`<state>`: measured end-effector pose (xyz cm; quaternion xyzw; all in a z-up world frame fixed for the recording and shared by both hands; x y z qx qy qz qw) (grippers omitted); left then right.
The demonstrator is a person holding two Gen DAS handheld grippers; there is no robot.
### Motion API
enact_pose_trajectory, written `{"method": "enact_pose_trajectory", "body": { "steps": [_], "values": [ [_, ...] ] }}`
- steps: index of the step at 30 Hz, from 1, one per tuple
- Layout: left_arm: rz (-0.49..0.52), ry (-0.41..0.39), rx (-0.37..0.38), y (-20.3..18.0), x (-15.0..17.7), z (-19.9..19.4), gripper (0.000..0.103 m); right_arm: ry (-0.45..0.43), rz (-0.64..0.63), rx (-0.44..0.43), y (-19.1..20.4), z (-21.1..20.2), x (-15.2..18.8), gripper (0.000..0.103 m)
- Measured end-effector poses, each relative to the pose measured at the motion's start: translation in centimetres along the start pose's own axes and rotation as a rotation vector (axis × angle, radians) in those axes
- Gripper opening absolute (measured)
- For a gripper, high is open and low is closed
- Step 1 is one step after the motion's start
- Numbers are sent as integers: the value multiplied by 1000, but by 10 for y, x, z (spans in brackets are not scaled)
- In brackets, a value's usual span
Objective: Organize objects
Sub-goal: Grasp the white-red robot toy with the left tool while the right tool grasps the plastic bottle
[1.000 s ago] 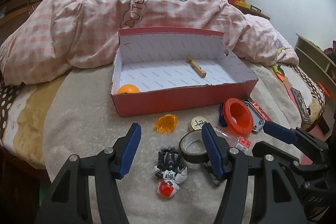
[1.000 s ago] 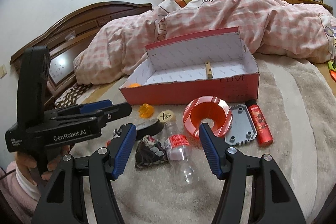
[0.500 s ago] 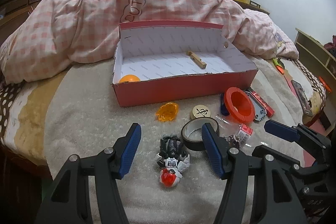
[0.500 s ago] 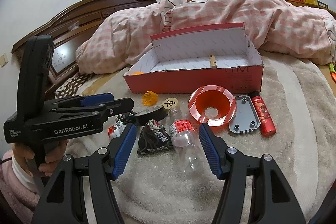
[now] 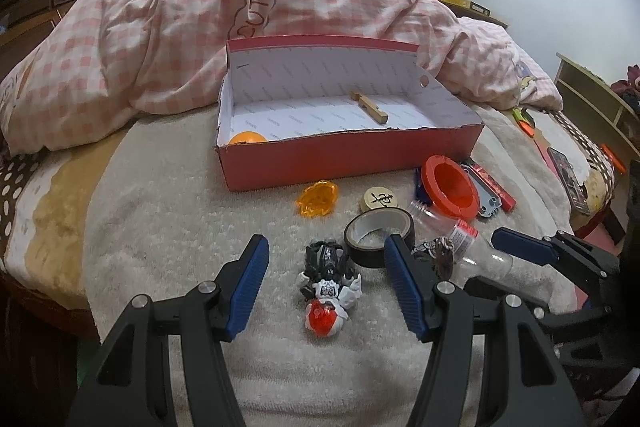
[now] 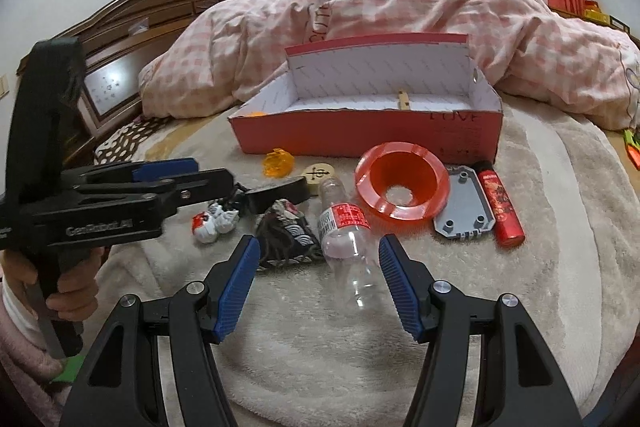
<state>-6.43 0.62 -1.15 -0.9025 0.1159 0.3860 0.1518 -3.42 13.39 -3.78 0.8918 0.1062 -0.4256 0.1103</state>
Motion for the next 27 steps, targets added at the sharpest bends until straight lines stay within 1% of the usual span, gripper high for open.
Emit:
{"method": "enact_pose_trajectory", "body": {
  "steps": [3,6,8,11,16,19,22,27],
  "values": [
    [3,5,10,0,3,0,60,8,11,-1,-5,2,2,63],
    [7,17,13,0,9,1,60,26,23,20,-12,7,4,63],
    [15,28,13,0,14,4,60,34,35,15,-15,9,5,56],
    [26,43,8,-1,19,9,60,42,33,22,-16,13,6,53],
    [16,52,8,1,22,18,60,49,20,30,-15,19,4,52],
    [24,62,-13,2,24,23,60,59,18,35,-15,23,4,52],
    [23,78,-19,4,27,29,60,84,23,48,-17,28,5,52],
    [44,92,-49,3,26,35,61,102,22,66,-16,32,6,52]
  ]
}}
Point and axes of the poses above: each gripper's, at about its wrist camera, not at the fingertips, and z roughly the way its jaws point, y to its left, x to its underside, the point moved 8 cm from there along z, roughly the way its jaws point, and after that the axes turned 7 degrees about x, right-handed, at the moved point
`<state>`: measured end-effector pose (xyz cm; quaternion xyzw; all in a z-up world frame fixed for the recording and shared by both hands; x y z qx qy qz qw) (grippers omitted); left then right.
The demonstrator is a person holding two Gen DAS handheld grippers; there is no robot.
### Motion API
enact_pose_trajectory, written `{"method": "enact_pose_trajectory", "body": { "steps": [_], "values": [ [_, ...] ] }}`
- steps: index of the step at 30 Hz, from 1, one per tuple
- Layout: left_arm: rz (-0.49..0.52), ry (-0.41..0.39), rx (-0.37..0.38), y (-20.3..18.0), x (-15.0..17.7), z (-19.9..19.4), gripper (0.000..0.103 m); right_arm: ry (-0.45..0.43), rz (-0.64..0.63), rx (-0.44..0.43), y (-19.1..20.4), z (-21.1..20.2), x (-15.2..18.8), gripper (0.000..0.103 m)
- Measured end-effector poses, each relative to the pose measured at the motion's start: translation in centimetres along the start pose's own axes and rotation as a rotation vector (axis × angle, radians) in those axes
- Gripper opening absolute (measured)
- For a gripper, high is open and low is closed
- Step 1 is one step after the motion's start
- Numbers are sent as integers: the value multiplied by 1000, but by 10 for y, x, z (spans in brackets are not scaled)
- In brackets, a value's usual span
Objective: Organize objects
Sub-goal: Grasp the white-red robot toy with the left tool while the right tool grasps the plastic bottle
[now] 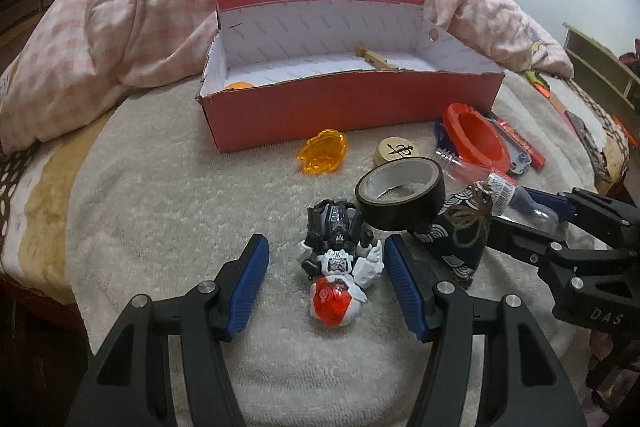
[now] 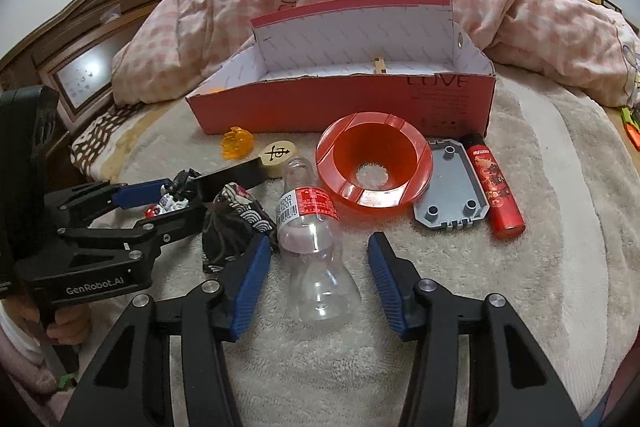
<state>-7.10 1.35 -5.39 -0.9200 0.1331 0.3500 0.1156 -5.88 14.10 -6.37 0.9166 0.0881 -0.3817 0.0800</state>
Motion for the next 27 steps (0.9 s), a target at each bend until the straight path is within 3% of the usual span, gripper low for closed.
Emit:
{"method": "enact_pose_trajectory", "body": {
  "steps": [9,24,27],
  "values": [
    [11,4,-28,-2,0,3,62,15,-22,52,4,3,0,52],
    [15,7,-29,-2,-1,3,62,27,-23,50,4,4,-1,52],
    [14,7,-31,-2,-1,3,62,27,-14,74,0,3,-1,38]
  ]
}}
Point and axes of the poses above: each gripper's, at about its wrist camera, not at the fingertips, and z roughly the way its jaws point, y to its left, x to its underside, the point moved 8 cm from there along z, roughly the way its jaws point, and after that the axes turned 7 degrees about x, right-handed, at the moved point
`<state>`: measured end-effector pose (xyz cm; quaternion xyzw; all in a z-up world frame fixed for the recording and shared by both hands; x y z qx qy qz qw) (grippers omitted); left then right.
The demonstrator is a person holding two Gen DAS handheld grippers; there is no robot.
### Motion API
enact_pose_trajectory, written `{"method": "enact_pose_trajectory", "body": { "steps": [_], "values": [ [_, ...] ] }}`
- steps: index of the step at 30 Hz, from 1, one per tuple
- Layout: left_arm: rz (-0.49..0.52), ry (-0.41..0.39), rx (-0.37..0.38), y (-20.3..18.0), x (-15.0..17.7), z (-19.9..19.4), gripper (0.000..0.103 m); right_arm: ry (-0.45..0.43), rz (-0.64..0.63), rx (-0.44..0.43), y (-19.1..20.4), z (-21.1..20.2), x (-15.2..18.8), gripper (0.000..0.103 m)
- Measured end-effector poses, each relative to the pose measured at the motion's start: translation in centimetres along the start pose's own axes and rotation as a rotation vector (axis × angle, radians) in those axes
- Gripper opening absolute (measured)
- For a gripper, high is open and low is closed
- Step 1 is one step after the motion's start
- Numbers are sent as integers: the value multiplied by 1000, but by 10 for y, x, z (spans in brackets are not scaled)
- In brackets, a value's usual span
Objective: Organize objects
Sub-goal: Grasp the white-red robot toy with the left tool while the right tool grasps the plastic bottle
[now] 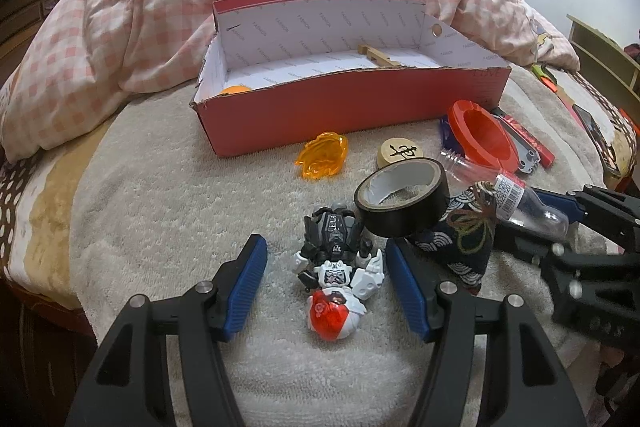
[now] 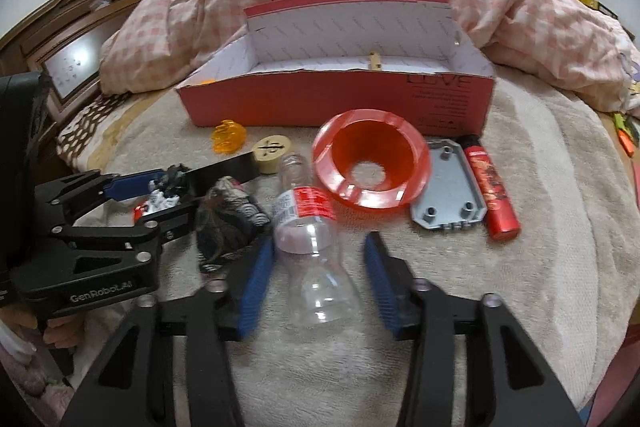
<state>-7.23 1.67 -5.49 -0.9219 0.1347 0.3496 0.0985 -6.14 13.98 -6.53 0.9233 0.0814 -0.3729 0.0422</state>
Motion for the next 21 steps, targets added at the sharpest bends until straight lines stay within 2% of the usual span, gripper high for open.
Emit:
{"method": "enact_pose_trajectory", "body": {
  "steps": [2,5,7,15,21],
  "values": [
    [0,-4,3,0,-1,0,55,3,12,1,-4,-1,1,31],
    [8,-7,13,-4,-1,-1,44,10,33,-20,-6,-5,2,31],
    [11,-7,16,-5,-1,-2,39,9,17,-21,-4,-8,3,31],
    [-45,2,83,-6,1,-14,39,0,-26,-71,7,-22,8,31],
    [-45,-24,88,-5,-4,-28,39,-24,-25,-111,10,-34,5,31]
  ]
}}
Point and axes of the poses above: each gripper's, at about its wrist camera, not at the fingertips, and z roughly the way its jaws point, y to its left, x to its underside, the point moved 8 cm from there along z, roughly the way its jaws point, and after that the axes turned 7 degrees about x, right-handed, at the moved point
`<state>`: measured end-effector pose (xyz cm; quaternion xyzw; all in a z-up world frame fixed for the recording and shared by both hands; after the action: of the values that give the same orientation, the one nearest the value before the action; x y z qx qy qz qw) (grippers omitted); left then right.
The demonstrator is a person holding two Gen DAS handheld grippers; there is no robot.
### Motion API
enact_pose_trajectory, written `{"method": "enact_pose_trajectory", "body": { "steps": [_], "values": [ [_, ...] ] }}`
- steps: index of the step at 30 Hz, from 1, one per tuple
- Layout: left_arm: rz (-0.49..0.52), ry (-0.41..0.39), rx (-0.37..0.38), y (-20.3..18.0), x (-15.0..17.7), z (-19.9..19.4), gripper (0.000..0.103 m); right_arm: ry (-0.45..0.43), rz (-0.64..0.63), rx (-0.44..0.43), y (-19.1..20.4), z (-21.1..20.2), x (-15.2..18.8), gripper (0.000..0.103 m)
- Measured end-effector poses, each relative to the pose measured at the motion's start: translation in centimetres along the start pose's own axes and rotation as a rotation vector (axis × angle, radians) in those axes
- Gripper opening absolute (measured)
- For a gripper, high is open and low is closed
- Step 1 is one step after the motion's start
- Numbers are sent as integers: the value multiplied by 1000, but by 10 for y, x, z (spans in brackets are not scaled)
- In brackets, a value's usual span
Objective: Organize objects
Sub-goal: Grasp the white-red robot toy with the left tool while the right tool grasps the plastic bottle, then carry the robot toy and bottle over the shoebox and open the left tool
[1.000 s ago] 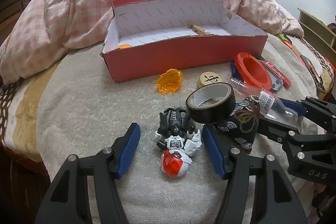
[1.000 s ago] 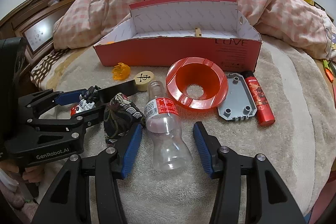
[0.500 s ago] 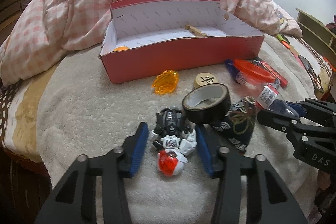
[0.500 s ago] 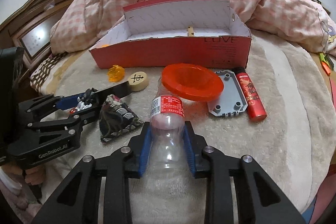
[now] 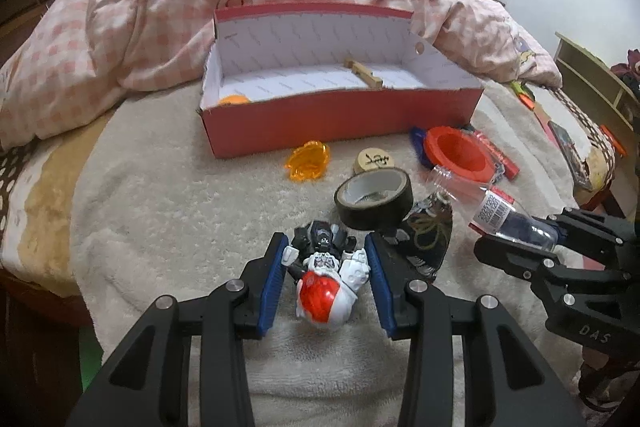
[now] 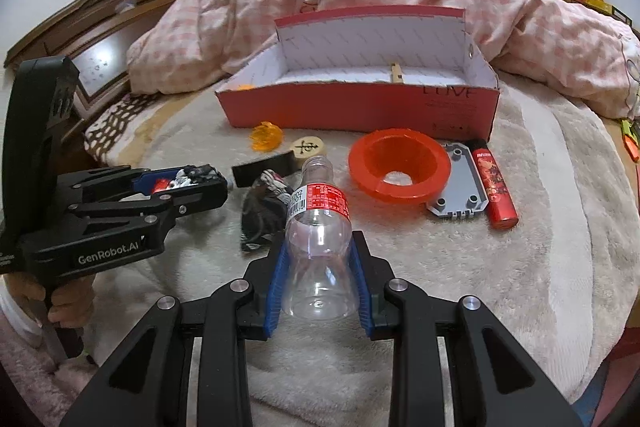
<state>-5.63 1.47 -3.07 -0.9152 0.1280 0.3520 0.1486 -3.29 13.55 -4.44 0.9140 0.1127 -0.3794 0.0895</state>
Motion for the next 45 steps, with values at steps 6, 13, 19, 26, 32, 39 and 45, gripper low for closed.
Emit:
{"method": "enact_pose_trajectory", "body": {
  "steps": [6,13,19,26,32,39,45],
  "values": [
    [-7,-39,5,3,-15,-11,39,-48,9,-48,4,-14,-10,31],
    [-7,-69,-17,9,-34,-11,39,-61,11,-77,8,-14,-20,31],
    [-26,-90,-22,15,-53,-6,39,-71,17,-73,4,-9,-32,31],
    [-13,-129,-26,13,-73,-7,39,-88,31,-60,-4,-6,-47,31],
    [-11,-151,-22,11,-86,-5,39,-111,34,-49,-11,-5,-60,31],
    [-22,-172,-22,14,-100,0,39,-127,37,-36,-15,-1,-74,31],
    [-21,-196,-31,17,-116,4,39,-131,42,-23,-19,5,-84,31]
  ]
}}
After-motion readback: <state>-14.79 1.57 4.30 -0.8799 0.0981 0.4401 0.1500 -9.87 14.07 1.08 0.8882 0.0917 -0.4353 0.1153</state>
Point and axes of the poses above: each gripper's, at about its wrist camera, not at the fingertips, and z roughly the way its jaws point, y to its left, x to its underside, the point moved 8 cm from there along z, roughly the way its jaws point, and after that the axes turned 7 degrees about x, right-handed, at the moved point
